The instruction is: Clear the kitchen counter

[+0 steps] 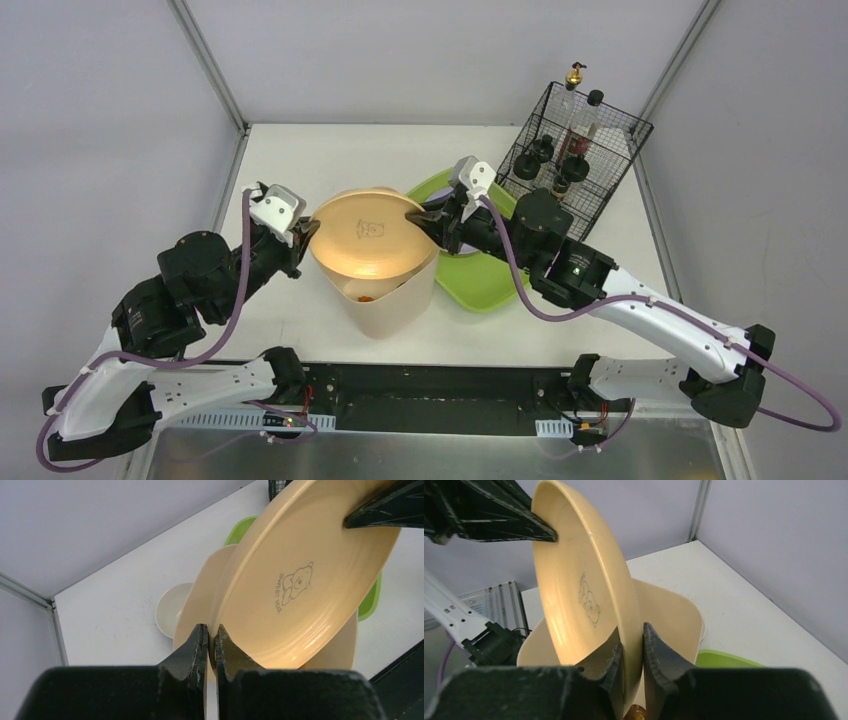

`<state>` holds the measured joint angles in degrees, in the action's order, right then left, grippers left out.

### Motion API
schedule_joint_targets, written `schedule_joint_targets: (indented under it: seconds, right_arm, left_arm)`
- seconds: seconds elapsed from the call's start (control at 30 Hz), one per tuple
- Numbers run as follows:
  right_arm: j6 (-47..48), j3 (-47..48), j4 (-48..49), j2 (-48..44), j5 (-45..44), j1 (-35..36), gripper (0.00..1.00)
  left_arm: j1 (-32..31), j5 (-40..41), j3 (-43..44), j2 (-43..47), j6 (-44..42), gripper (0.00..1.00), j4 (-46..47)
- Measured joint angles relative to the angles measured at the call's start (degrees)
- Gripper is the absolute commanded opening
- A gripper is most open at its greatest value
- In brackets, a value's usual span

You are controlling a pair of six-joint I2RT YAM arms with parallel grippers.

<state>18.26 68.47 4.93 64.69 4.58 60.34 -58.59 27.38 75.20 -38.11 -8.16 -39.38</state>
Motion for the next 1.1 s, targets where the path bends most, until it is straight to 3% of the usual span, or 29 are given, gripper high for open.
schedule_joint_targets:
  seconds: [0.07,0.3,0.33,0.77,1.1]
  right_arm:
    - [-0.3,-0.6,0.0,-0.2,-1.0,-0.1,0.0]
    - [-2.9,-1.4,0.0,-1.2,-3.6,-0.5,0.0]
    - [-3.4,-1.5,0.0,-1.6,-4.4,-0.5,0.0]
    - [-6.9,-1.5,-2.6,-10.5,-28.5,-1.8,0.0]
    - [-12.2,-1.4,-11.0,-13.5,-42.8,-7.5,0.0]
  left_arm:
    - [0.0,-0.3,0.5,-0.3,0.8,0.09,-0.6]
    - [-0.3,-1.7,3.5,-1.0,3.0,0.65,-0.5]
    - [-0.3,-1.7,3.9,-0.9,3.3,0.7,-0.4]
    - [-0.3,-0.7,2.2,1.7,6.5,0.78,-0.6]
    - [-0.3,9.1,2.1,-4.2,23.1,0.81,-9.5]
